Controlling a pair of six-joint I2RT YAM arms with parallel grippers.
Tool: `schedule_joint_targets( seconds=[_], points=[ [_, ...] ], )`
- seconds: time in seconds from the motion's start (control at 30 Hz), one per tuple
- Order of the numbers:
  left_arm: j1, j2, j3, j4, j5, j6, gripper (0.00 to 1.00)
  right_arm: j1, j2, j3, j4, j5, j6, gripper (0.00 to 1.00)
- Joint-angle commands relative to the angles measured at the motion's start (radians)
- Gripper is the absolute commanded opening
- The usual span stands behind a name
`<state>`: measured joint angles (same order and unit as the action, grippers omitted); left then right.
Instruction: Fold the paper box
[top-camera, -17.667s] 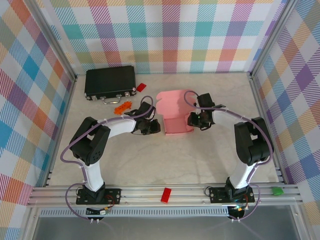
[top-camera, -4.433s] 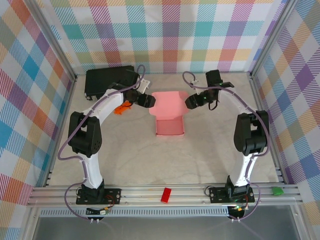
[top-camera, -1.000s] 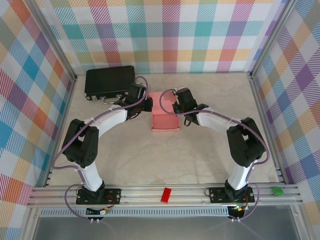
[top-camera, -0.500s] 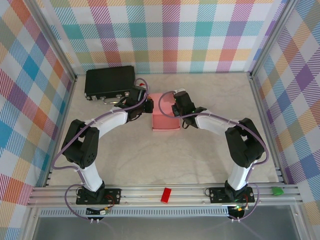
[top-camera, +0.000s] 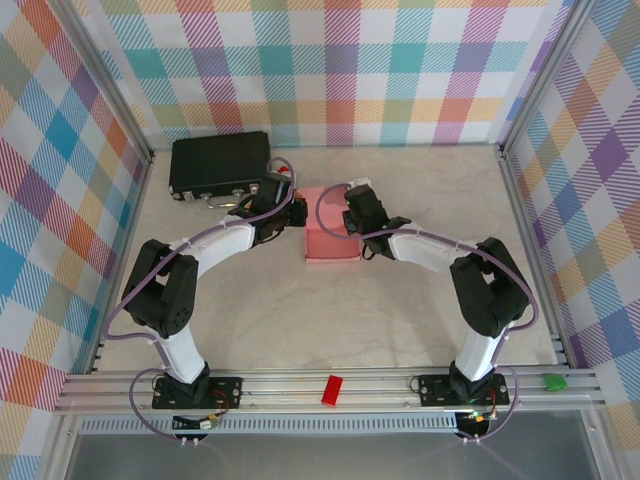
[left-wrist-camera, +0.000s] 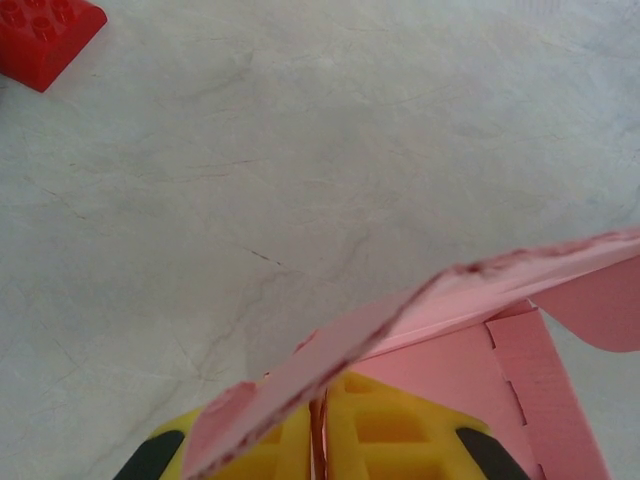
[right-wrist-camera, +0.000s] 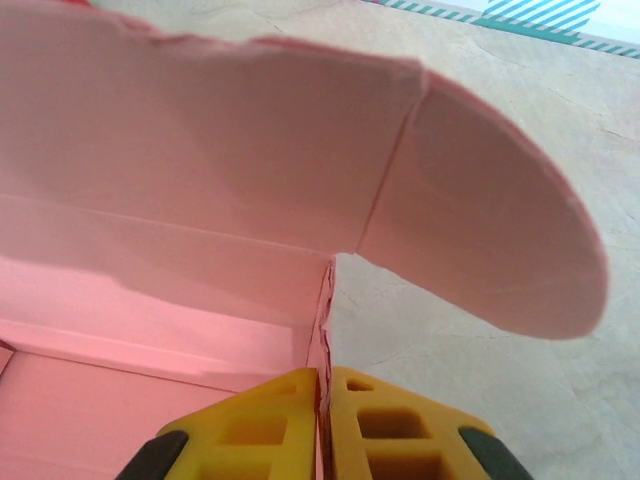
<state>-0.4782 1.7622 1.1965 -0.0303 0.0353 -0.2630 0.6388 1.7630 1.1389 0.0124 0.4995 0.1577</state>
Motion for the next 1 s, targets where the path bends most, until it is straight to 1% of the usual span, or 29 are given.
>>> schedule_joint_targets(
  seconds=[0.0, 0.27, 0.43, 0.6, 0.97],
  points=[
    [-0.023, -0.036, -0.023, 0.008, -0.001, -0.016, 0.10, 0.015, -0.031, -0.018, 0.025, 0.030, 0.038, 0.12],
    [-0.032, -0.046, -0.044, 0.014, -0.046, -0.050, 0.04, 0.022, -0.033, -0.037, 0.020, 0.057, 0.080, 0.11],
    [-0.040, -0.046, -0.065, 0.042, -0.057, -0.095, 0.05, 0.028, -0.034, -0.044, 0.023, 0.066, 0.112, 0.10],
    [-0.048, -0.047, -0.082, 0.060, -0.072, -0.128, 0.08, 0.038, -0.034, -0.054, 0.020, 0.085, 0.150, 0.08],
    [-0.063, -0.069, -0.150, 0.114, -0.077, -0.171, 0.08, 0.073, -0.044, -0.095, 0.052, 0.142, 0.183, 0.08]
  ],
)
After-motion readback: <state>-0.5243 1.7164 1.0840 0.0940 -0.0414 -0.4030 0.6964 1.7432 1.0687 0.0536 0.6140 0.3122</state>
